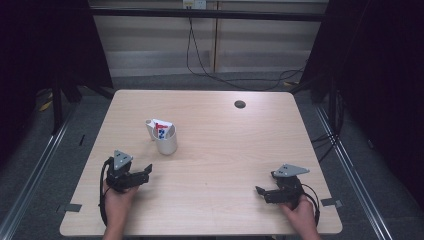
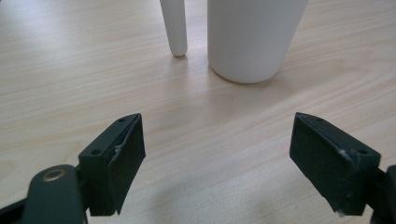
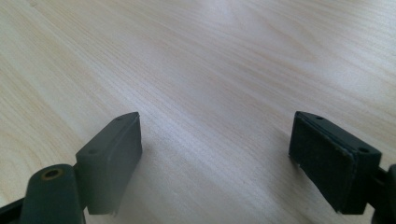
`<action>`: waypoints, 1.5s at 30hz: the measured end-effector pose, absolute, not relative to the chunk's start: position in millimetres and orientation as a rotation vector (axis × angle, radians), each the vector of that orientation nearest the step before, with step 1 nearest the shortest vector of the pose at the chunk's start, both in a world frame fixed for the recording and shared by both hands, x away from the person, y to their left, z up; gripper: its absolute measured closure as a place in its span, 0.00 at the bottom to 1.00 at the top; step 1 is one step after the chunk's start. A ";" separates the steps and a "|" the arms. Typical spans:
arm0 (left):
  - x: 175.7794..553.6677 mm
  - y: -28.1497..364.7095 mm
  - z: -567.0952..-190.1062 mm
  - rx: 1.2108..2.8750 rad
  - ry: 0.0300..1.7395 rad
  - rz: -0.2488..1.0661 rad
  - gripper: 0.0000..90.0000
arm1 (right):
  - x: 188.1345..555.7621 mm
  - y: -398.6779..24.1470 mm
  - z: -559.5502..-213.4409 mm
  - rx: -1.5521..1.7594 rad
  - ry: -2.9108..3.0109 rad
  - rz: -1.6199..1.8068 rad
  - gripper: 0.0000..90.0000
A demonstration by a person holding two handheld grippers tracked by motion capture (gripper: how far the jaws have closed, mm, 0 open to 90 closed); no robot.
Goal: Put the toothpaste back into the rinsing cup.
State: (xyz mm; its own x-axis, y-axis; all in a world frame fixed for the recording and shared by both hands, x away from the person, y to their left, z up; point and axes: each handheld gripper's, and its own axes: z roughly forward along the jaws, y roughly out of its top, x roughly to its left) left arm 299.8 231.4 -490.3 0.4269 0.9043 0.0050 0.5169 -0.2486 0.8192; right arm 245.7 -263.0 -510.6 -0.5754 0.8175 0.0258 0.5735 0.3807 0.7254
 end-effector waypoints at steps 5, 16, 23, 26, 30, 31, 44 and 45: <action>298.1 234.3 -494.3 1.924 1.213 0.629 0.20 | 245.8 -263.0 -510.6 1.212 2.309 1.012 0.18; 296.6 238.9 -498.2 1.958 1.226 0.618 0.20 | 245.9 -263.0 -510.6 1.211 2.308 1.012 0.18; 296.2 238.3 -501.0 1.970 1.232 0.618 0.20 | 245.8 -263.0 -510.6 1.211 2.308 1.012 0.18; 296.4 238.6 -501.7 1.976 1.235 0.616 0.20 | 245.7 -263.0 -510.5 1.215 2.308 1.010 0.18; 296.2 238.3 -502.8 1.977 1.235 0.612 0.20 | 245.9 -263.0 -510.6 1.211 2.308 1.012 0.18; 296.3 238.6 -503.1 1.982 1.233 0.605 0.20 | 245.9 -263.0 -510.6 1.211 2.308 1.012 0.18; 296.0 238.2 -507.1 2.001 1.237 0.601 0.20 | 245.9 -263.0 -510.6 1.210 2.308 1.012 0.18; 296.3 238.1 -507.2 2.016 1.240 0.603 0.20 | 245.8 -263.0 -510.6 1.211 2.308 1.012 0.18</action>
State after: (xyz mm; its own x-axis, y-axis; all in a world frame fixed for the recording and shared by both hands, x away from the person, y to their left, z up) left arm 296.3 238.1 -507.2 0.4375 0.8986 0.0330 0.5808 -0.3104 0.7525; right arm 245.8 -263.0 -510.6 -0.5770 0.8163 0.0247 0.5713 0.3819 0.7265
